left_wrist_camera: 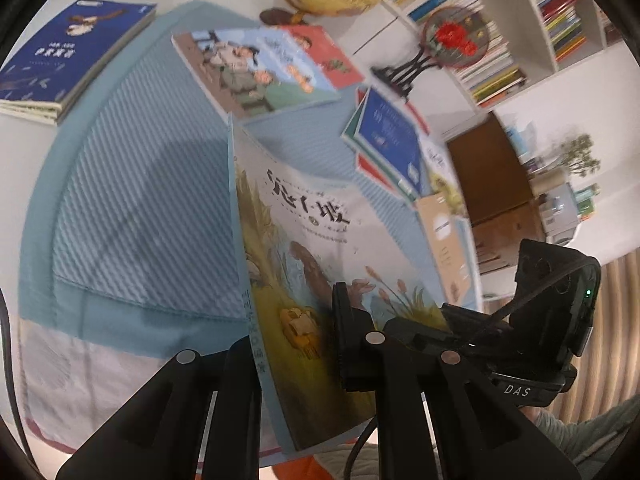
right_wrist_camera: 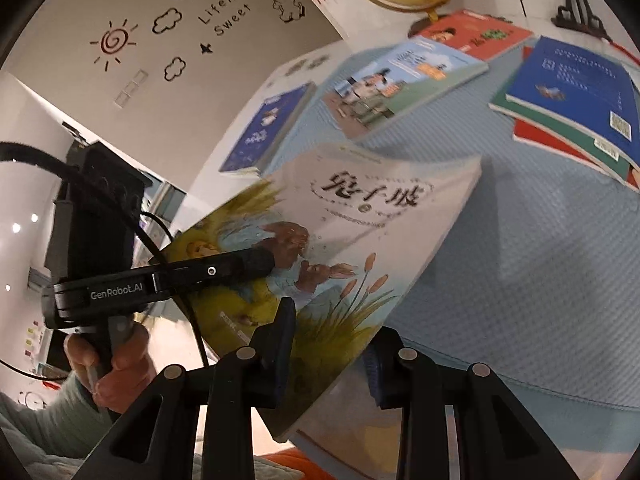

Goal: Organize books

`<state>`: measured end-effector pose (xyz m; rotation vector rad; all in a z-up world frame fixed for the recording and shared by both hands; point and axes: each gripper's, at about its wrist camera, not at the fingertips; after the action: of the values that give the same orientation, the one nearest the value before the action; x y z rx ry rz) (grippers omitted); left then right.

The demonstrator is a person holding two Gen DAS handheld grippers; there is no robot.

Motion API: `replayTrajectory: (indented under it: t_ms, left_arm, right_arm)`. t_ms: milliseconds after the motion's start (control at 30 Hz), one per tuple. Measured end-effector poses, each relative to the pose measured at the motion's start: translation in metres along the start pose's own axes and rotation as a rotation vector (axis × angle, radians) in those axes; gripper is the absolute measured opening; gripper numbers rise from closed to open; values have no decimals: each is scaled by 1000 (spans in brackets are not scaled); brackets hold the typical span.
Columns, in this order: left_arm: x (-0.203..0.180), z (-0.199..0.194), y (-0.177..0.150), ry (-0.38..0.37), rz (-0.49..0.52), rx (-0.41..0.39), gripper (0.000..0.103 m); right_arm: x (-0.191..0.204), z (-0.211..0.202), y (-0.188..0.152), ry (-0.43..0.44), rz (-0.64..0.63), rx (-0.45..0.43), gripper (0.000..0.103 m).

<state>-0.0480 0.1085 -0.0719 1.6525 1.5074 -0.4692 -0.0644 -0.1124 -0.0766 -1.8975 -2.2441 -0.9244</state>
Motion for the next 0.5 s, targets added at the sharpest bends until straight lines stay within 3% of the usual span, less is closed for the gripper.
replayTrajectory:
  t_ms: [233, 500]
  left_arm:
    - [4, -51, 20, -48, 44, -108, 10]
    - [32, -116, 75, 66, 91, -232, 10]
  right_arm:
    - [62, -10, 27, -53, -126, -92, 30]
    - [130, 36, 92, -21, -229, -160, 30]
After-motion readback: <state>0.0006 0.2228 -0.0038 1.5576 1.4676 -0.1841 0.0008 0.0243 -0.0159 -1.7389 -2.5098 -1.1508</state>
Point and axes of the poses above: each gripper's, at about its wrist camera, not at the fingertips, and z roughly the way its jaws point, x to its left, y to its top, and after that the axes turned 11 degrees about -y, right-handed
